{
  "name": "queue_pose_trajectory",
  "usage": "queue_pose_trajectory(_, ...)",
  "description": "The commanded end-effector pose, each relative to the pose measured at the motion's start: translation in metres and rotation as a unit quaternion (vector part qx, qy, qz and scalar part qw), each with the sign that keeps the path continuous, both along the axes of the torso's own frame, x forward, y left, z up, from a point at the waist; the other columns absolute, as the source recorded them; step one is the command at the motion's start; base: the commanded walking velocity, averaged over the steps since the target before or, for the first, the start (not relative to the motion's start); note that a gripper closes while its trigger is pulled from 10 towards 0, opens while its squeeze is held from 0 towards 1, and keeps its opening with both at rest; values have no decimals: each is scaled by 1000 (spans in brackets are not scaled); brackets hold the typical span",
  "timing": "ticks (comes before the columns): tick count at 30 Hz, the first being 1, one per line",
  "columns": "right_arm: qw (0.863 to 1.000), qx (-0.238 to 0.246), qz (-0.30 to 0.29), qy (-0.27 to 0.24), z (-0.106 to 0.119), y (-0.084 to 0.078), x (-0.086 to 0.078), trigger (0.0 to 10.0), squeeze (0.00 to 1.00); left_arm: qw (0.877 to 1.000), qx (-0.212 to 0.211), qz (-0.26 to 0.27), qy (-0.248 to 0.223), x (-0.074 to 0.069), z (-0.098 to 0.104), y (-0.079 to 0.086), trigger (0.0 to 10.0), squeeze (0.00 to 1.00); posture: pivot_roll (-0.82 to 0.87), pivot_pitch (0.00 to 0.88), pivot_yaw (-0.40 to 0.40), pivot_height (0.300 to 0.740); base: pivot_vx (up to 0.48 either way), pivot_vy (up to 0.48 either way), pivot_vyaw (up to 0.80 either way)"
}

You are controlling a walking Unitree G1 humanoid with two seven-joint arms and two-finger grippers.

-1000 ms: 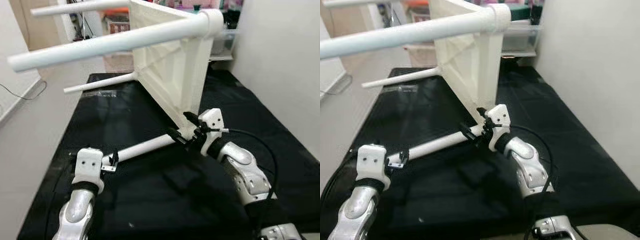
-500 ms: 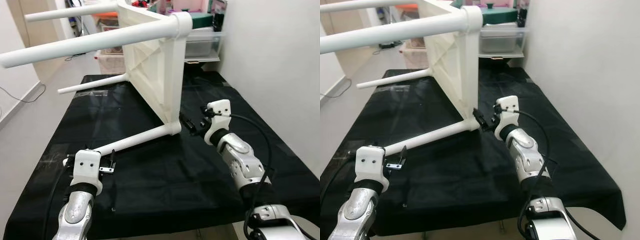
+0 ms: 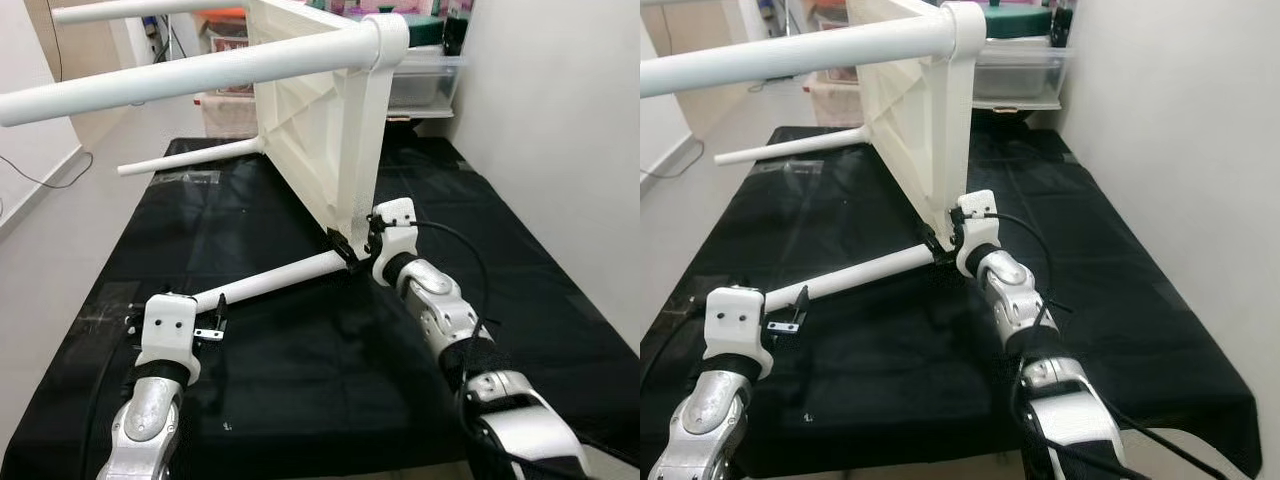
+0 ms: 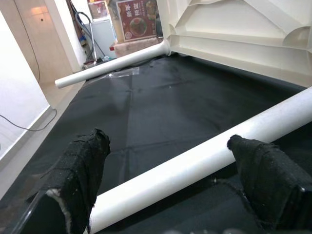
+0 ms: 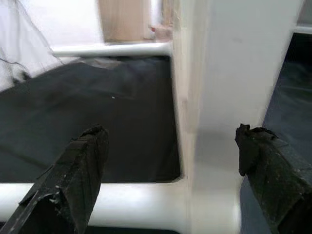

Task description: Building children table

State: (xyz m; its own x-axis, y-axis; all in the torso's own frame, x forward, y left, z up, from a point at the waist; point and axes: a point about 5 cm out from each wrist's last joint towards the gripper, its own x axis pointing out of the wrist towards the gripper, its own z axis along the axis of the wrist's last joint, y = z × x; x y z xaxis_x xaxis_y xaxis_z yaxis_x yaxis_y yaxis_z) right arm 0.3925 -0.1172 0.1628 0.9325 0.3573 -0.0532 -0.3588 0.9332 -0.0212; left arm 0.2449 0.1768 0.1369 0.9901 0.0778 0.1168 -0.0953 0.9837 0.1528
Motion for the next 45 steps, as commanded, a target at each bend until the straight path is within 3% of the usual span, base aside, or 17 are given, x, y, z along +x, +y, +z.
queue_pose_trajectory(1,1000,-1,-23,-2,1,-4,3,10000,0,1000,-7,2,6,-1,-4,-1,10000,0,71,0,-79,740,0,0,0)
queue_pose_trajectory(15,999,-14,-33,-6,6,1,9,10000,0,1000,-9,3,7,-1,-4,-2,10000,0,91,0,-91,740,0,0,0)
queue_pose_trajectory(29,996,-17,-88,-20,18,7,16,10000,0,1000,-9,-1,9,-1,-5,-6,10000,0,120,0,-99,740,0,0,0)
queue_pose_trajectory(40,998,-4,-55,-32,30,16,19,10000,0,1000,-8,-4,12,-5,-5,-9,10000,0,150,0,-111,740,0,0,0)
queue_pose_trajectory(45,999,-19,-36,-34,33,19,19,10000,0,1000,-8,-8,19,-15,-5,-11,10000,0,155,0,-110,740,0,0,0)
